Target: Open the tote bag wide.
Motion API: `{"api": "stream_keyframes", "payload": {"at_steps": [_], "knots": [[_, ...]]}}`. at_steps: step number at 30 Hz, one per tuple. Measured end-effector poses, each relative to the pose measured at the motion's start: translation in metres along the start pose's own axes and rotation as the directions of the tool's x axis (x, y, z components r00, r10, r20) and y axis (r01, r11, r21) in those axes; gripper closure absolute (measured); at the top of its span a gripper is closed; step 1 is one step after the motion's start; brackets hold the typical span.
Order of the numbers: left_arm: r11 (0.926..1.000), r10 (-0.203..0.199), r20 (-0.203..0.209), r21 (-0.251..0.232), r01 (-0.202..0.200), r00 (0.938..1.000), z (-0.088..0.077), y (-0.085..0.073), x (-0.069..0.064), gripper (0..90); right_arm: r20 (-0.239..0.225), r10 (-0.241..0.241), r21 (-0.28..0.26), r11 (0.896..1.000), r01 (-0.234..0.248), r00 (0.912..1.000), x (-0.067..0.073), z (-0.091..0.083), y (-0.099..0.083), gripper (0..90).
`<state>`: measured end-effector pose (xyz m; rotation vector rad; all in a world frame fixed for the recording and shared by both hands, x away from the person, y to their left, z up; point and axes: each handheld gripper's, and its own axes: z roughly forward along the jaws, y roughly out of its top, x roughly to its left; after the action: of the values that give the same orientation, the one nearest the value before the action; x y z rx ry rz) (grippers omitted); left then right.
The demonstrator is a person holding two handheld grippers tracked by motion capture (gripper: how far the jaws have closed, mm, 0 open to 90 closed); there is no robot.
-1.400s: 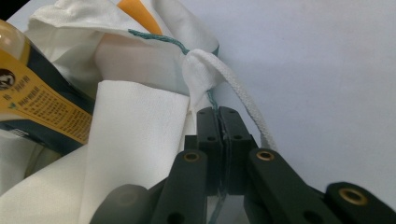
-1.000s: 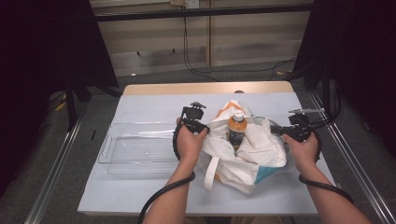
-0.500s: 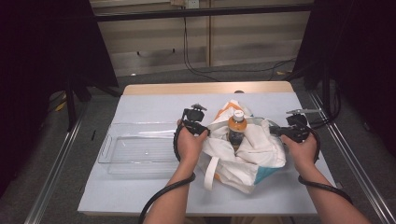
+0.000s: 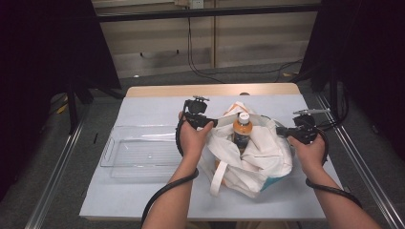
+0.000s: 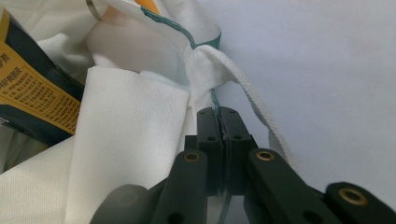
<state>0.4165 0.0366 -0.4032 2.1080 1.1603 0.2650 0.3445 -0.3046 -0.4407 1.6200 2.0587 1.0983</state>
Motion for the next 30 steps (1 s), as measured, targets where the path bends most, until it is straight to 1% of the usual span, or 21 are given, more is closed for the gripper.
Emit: {"api": "stream_keyframes", "payload": {"at_steps": [2,3,4,5,7,8,9,11,13,14,16,17,19,20,21,22,23,25,26,28,30], "knots": [[0.9999,0.010,0.002,-0.009,-0.010,0.9999,0.003,0.002,0.001,49.5,0.005,0.000,0.003,1.000,0.000,1.0000,0.000,-0.001,0.001,88.4],[0.9997,0.003,0.000,-0.025,-0.003,1.0000,0.005,0.002,0.000,51.7,0.002,-0.007,0.003,1.000,0.007,1.0000,0.001,-0.001,0.002,88.4],[0.9996,0.019,-0.006,-0.022,-0.019,0.9998,0.006,0.003,0.000,51.7,0.002,-0.007,0.003,1.000,0.007,1.0000,0.001,-0.001,0.002,88.4],[0.9994,0.019,0.006,-0.031,-0.018,0.9998,0.009,0.004,-0.001,52.7,0.004,-0.009,0.005,1.000,0.009,1.0000,0.001,-0.001,0.003,88.4],[0.9990,0.042,-0.003,-0.013,-0.042,0.9991,0.013,0.005,-0.001,55.6,0.005,-0.010,0.008,1.000,0.010,0.9999,0.002,-0.002,0.004,88.4],[0.9994,0.033,-0.006,-0.007,-0.033,0.9995,0.015,0.005,-0.002,57.3,0.005,-0.012,0.007,1.000,0.012,0.9999,0.002,-0.002,0.005,88.4],[0.9998,0.017,0.015,0.006,-0.017,0.9998,0.020,0.005,-0.002,65.8,0.007,-0.015,0.009,1.000,0.015,0.9999,0.003,-0.002,0.005,88.4],[0.9996,0.024,0.005,0.016,-0.024,0.9997,0.022,0.004,-0.003,67.9,0.009,-0.014,0.011,1.000,0.014,0.9999,0.003,-0.001,0.006,88.4],[0.9991,0.017,0.009,0.039,-0.018,0.9998,0.025,0.004,-0.003,75.5,0.010,-0.017,0.010,1.000,0.017,0.9998,0.003,0.000,0.006,88.4],[0.9988,0.017,0.004,0.047,-0.017,0.9999,0.027,0.004,-0.004,75.8,0.015,-0.016,0.016,1.000,0.016,0.9998,0.004,0.000,0.006,88.4],[0.9981,-0.003,0.000,0.061,0.003,1.0000,0.030,0.004,-0.003,76.6,0.016,-0.016,0.017,1.000,0.016,0.9998,0.003,0.001,0.005,88.4],[0.9970,0.004,-0.006,0.078,-0.004,1.0000,0.032,0.004,-0.001,77.2,0.015,-0.015,0.018,1.000,0.015,0.9998,0.003,0.002,0.005,88.4],[0.9957,-0.002,-0.005,0.092,0.002,1.0000,0.033,0.003,0.001,78.4,0.014,-0.009,0.020,1.000,0.009,0.9999,0.003,0.004,0.005,88.4],[0.9951,-0.007,-0.005,0.098,0.008,1.0000,0.035,0.002,0.001,78.4,0.014,-0.009,0.020,1.000,0.009,0.9999,0.003,0.004,0.005,88.4],[0.9950,-0.024,-0.007,0.097,0.025,0.9997,0.037,0.001,0.001,78.9,0.012,-0.011,0.022,1.000,0.011,0.9999,0.002,0.005,0.004,88.4],[0.9941,-0.014,-0.007,0.108,0.015,0.9999,0.038,0.000,0.003,79.3,0.011,-0.006,0.024,1.000,0.006,0.9999,0.002,0.006,0.004,88.4],[0.9924,-0.023,-0.008,0.121,0.024,0.9997,0.039,-0.001,0.003,79.8,0.009,-0.008,0.024,1.000,0.008,0.9999,0.002,0.007,0.003,88.4],[0.9907,-0.009,-0.019,0.135,0.012,0.9998,0.043,-0.003,0.006,80.2,0.004,-0.001,0.026,1.000,0.000,1.0000,0.003,0.009,0.003,88.4],[0.9895,-0.013,-0.016,0.144,0.015,0.9998,0.044,-0.004,0.007,80.5,0.005,0.000,0.027,1.000,0.000,1.0000,0.003,0.010,0.002,88.4],[0.9886,-0.040,-0.003,0.145,0.040,0.9992,0.047,-0.009,0.010,81.1,0.001,-0.005,0.034,0.999,0.005,1.0000,0.003,0.012,0.001,88.4],[0.9880,-0.042,-0.006,0.148,0.042,0.9991,0.050,-0.013,0.011,81.6,-0.002,-0.008,0.034,0.999,0.008,1.0000,0.004,0.014,0.000,88.4]]}}
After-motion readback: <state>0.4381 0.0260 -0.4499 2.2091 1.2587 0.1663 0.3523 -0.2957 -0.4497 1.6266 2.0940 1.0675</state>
